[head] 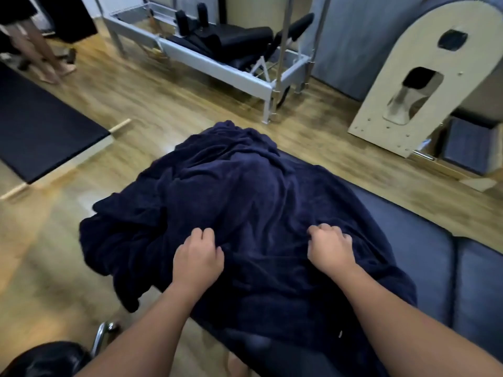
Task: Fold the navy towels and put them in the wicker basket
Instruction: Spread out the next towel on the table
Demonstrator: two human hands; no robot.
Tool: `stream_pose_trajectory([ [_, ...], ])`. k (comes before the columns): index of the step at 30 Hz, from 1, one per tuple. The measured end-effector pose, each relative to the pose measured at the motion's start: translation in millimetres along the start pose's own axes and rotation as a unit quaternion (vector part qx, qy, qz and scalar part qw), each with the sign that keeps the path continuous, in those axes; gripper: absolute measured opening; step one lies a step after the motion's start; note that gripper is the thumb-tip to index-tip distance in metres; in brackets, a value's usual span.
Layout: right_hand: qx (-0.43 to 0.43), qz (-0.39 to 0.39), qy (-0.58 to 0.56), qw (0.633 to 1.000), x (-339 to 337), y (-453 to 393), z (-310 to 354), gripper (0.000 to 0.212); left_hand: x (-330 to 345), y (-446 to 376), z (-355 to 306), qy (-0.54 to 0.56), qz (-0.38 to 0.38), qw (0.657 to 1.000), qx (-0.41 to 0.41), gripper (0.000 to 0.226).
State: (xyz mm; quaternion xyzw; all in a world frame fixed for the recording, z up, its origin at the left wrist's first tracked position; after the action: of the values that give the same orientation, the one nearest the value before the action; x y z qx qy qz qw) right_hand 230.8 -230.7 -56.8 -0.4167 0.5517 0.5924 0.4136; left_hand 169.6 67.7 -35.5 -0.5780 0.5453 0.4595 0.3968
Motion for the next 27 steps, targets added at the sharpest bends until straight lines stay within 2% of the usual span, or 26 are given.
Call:
stream_pose_trajectory([
  [2,0.084,-0.043,0.002,0.996,-12.9,9.9,-52.5,0.026,12.3,-18.0,-43.9,-0.015,0.02,0.998,0.066,0.02],
  [5,0.234,-0.034,-0.033,0.971,-15.3,38.7,-129.1,0.031,35.4,-37.9,-109.8,-0.027,0.065,0.985,0.158,0.017],
  [7,0.346,0.002,-0.116,0.931,2.7,65.4,-178.4,0.035,54.8,-42.7,-153.6,-0.032,0.119,0.969,0.216,0.013],
  [9,0.417,0.059,-0.24,0.875,31.3,90.2,-205.2,0.036,68.0,-41.8,-193.4,-0.034,0.17,0.949,0.262,0.01],
  [11,0.408,0.078,-0.298,0.859,39.6,101.2,-199.0,0.024,76.6,-42.8,-227.7,-0.029,0.199,0.935,0.292,0.004],
  [13,0.359,0.019,-0.27,0.893,26.9,100.3,-179.8,0.016,85.9,-45.7,-261.0,0.006,0.227,0.918,0.324,0.023],
  [15,0.252,-0.021,-0.272,0.929,14.3,92.0,-138.3,0.021,89.1,-50.6,-294.8,0.064,0.249,0.896,0.361,0.05],
  [16,0.191,-0.005,-0.294,0.937,13.6,89.3,-115.8,0.026,87.1,-52.1,-313.3,0.085,0.249,0.884,0.386,0.055],
  [18,0.117,0.026,-0.364,0.924,16.1,92.5,-90.6,0.029,84.7,-49.7,-347.0,0.101,0.254,0.857,0.437,0.052],
  [20,0.142,-0.051,-0.413,0.898,13.6,107.4,-108.0,0.026,92.2,-36.5,-374.9,0.073,0.282,0.821,0.49,0.046],
  [21,0.192,-0.114,-0.407,0.886,15.6,121.2,-128.9,0.03,100.4,-26.0,-387.8,0.045,0.303,0.798,0.519,0.044],
  [22,0.258,-0.137,-0.374,0.88,22.7,137.0,-148.3,0.031,111.0,-15.7,-397.5,0.015,0.329,0.776,0.537,0.043],
  [23,0.319,-0.121,-0.331,0.88,35.6,152.4,-164.1,0.026,122.3,-7.0,-404.4,-0.015,0.355,0.762,0.542,0.044],
  [25,0.398,0.011,-0.295,0.869,68.8,178.0,-177.5,0.006,146.5,-1.2,-407.2,-0.108,0.384,0.76,0.513,0.057],
  [26,0.412,0.074,-0.314,0.852,86.0,188.5,-177.4,0.005,155.7,-2.3,-404.9,-0.183,0.381,0.761,0.493,0.07],
  [27,0.414,0.098,-0.346,0.837,98.1,195.5,-175.5,0.012,161.3,-5.1,-400.3,-0.26,0.375,0.755,0.47,0.081],
])
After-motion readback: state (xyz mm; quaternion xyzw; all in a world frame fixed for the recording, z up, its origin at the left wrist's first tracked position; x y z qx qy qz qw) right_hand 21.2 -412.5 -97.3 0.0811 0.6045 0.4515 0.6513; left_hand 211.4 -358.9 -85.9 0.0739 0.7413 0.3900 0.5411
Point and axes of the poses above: each hand's wrist, its own y-axis away from the middle knuckle, its own x-axis out of the palm, z = x × y, the point moved 10 cm from there along -y, towards the middle knuckle, and after that the axes turned 5 degrees about z, right-handed, at the moved point
